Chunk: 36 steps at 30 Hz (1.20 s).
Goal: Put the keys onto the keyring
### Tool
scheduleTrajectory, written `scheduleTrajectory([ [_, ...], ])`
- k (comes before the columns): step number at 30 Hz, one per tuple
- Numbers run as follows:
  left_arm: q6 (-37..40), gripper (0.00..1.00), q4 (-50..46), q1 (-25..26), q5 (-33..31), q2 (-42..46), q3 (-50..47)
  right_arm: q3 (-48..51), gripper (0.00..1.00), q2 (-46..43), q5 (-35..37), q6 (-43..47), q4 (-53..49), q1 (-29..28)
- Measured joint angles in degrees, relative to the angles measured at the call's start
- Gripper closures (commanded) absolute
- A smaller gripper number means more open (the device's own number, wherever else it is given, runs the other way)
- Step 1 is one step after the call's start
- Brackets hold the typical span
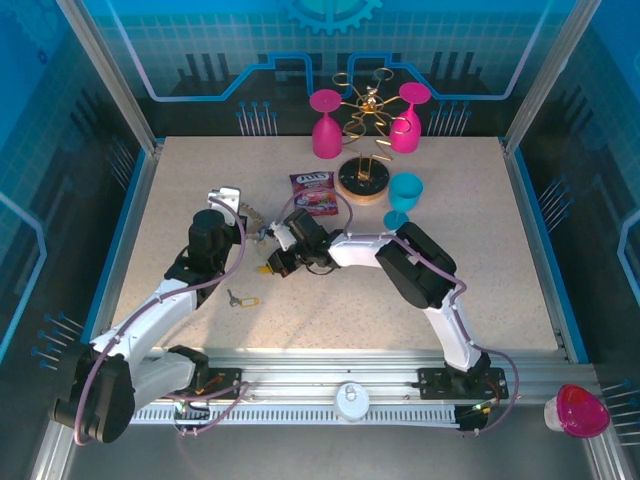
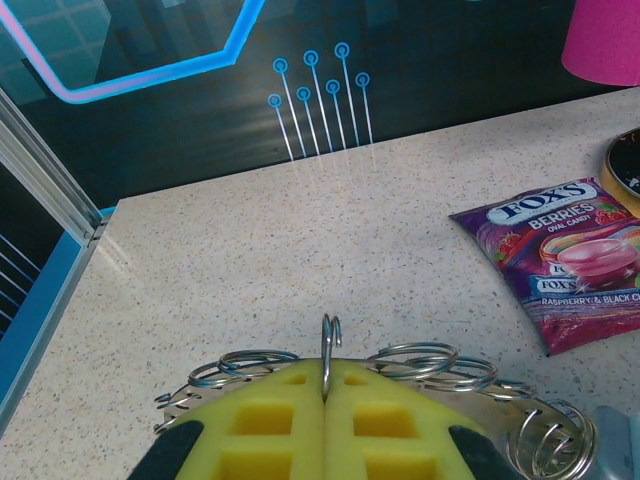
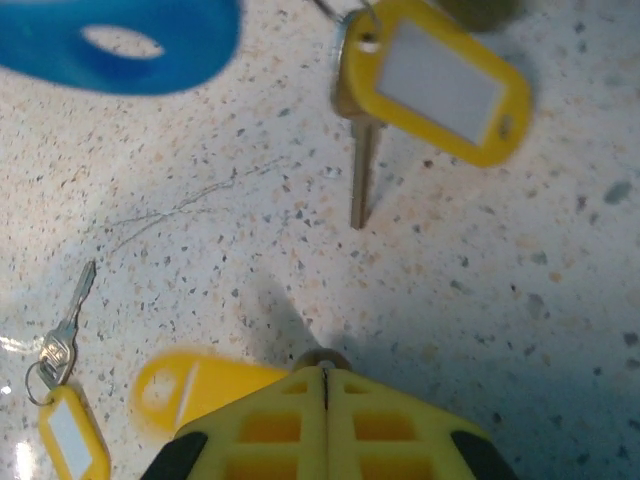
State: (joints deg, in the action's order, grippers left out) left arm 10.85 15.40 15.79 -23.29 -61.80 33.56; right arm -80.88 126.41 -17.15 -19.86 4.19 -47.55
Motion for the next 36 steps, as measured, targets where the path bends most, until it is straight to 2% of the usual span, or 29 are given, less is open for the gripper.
scheduleTrajectory([
  [6,0.33,1.0,-0.09,-0.07,2.08,0.02,0.02,4.2,1.0,-2.64,0.57,0.37,1.42,0.0],
  [13,1.68,1.0,-1.81,-0.09,8.17,0.02,0.04,18.18,1.0,-17.46,2.14,2.93,-1.79,0.35],
  [20,4.0,1.0,-6.25,0.7,22.29,-0.92,1.92,32.09,1.0,-37.2,3.26,7.26,-8.7,3.13],
  [24,7.63,1.0,-9.27,4.92,32.33,-3.26,4.24,38.95,1.0,-45.33,2.8,7.26,-12.24,6.32],
  [30,12.87,1.0,-14.01,9.94,43.82,-7.02,6.08,44.3,1.0,-50.77,3.06,5.88,-16.35,7.5],
  [36,16.13,1.0,-17.35,12.33,49.57,-9.55,6.6,46.14,1.0,-49.9,3.21,3.06,-16.52,9.84],
])
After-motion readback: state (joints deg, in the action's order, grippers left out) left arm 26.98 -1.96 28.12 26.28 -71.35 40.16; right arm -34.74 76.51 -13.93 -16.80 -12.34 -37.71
